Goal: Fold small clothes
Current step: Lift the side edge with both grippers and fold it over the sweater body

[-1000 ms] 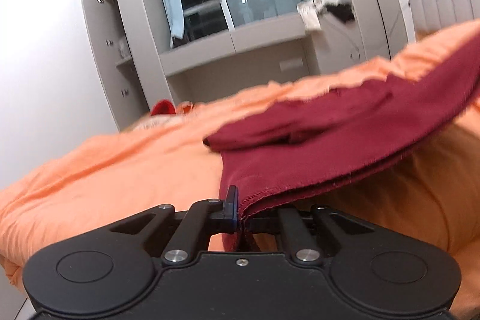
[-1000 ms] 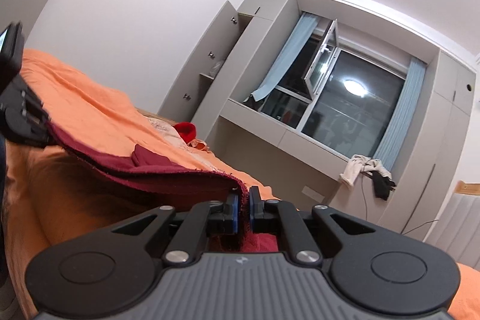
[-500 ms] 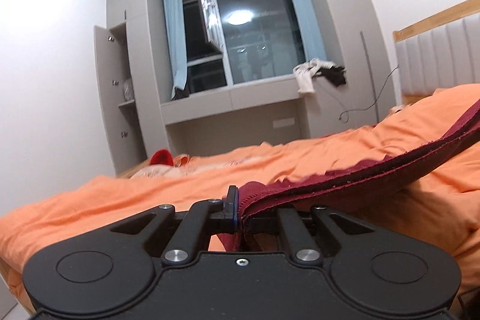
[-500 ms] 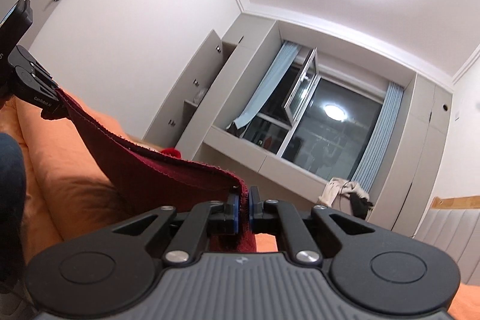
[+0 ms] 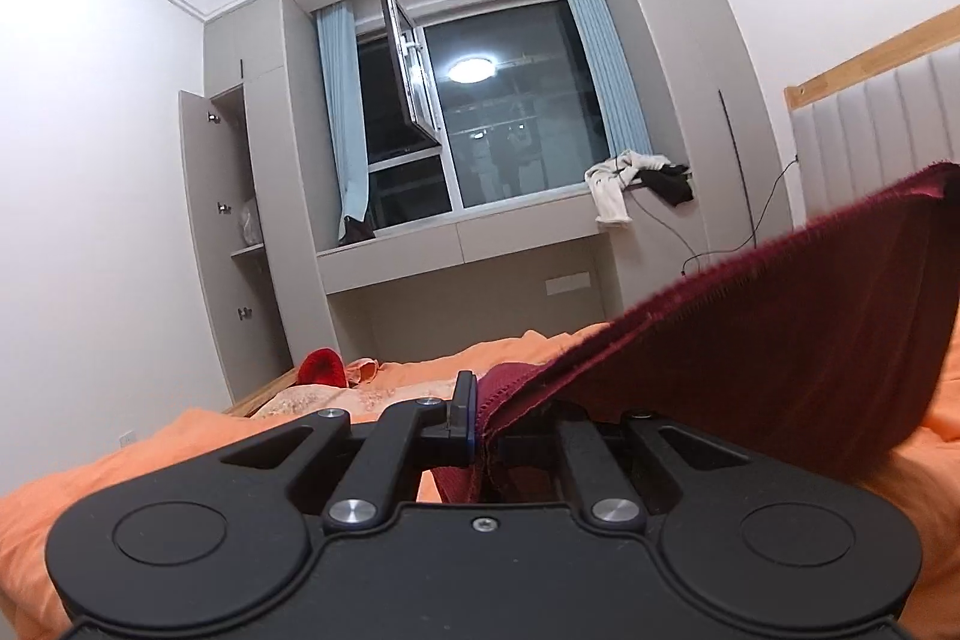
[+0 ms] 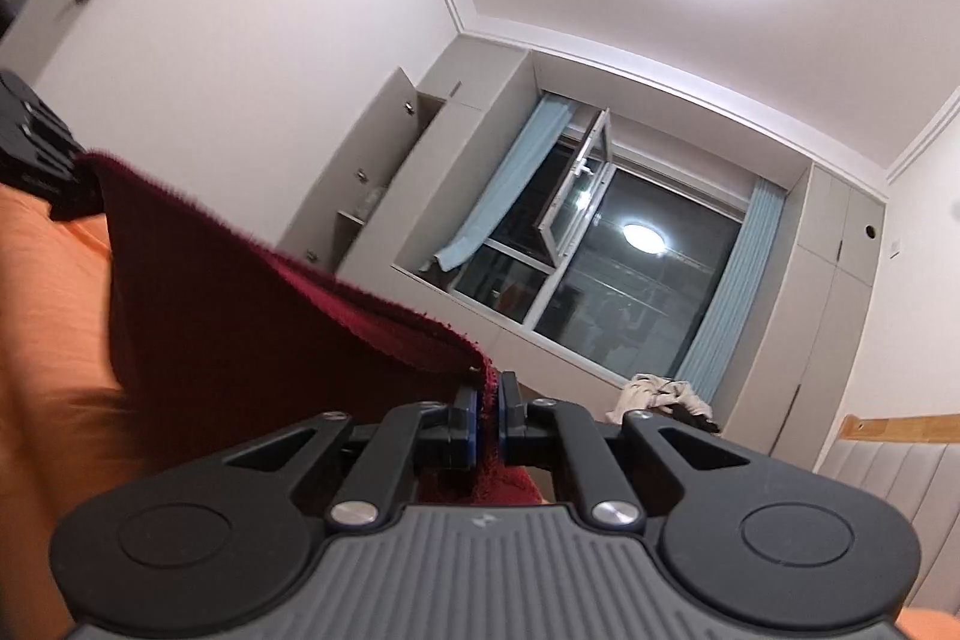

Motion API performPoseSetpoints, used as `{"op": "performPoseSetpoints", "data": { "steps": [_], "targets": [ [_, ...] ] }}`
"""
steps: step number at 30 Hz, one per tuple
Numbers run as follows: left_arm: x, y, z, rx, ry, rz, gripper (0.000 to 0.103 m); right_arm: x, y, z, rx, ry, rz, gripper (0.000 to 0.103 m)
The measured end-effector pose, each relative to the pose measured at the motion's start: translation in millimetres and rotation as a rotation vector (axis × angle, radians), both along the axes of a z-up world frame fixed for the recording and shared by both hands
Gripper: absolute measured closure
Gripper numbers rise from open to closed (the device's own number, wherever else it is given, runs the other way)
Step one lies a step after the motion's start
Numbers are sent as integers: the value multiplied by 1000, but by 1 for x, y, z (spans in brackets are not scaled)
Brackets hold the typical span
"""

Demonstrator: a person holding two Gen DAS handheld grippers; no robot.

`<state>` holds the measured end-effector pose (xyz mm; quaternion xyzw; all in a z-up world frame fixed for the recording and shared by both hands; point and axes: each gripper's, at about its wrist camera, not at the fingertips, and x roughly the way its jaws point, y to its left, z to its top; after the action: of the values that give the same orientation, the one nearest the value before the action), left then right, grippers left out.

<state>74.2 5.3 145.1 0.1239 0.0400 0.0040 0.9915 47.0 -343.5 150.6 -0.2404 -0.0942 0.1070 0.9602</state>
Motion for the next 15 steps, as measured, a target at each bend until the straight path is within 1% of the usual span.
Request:
{"op": "performPoseSetpoints", "data": {
  "steps": [2, 5, 8, 10, 15],
  "targets": [
    [32, -2, -1, 25, 23, 3, 97, 34, 4, -2, -4, 21, 0, 97],
    [87, -4, -8, 65, 80, 12, 97, 83, 11, -14, -38, 57, -15, 97],
    [143, -2, -18, 76, 138, 28, 97, 134, 17, -26, -47, 109, -33, 97],
    [178, 2, -26, 64, 181, 39, 97, 166, 18, -34, -38, 156, -36, 97],
    [254, 12, -49, 0, 291, 64, 96, 235, 23, -63, -47, 274, -48, 96]
  ]
}}
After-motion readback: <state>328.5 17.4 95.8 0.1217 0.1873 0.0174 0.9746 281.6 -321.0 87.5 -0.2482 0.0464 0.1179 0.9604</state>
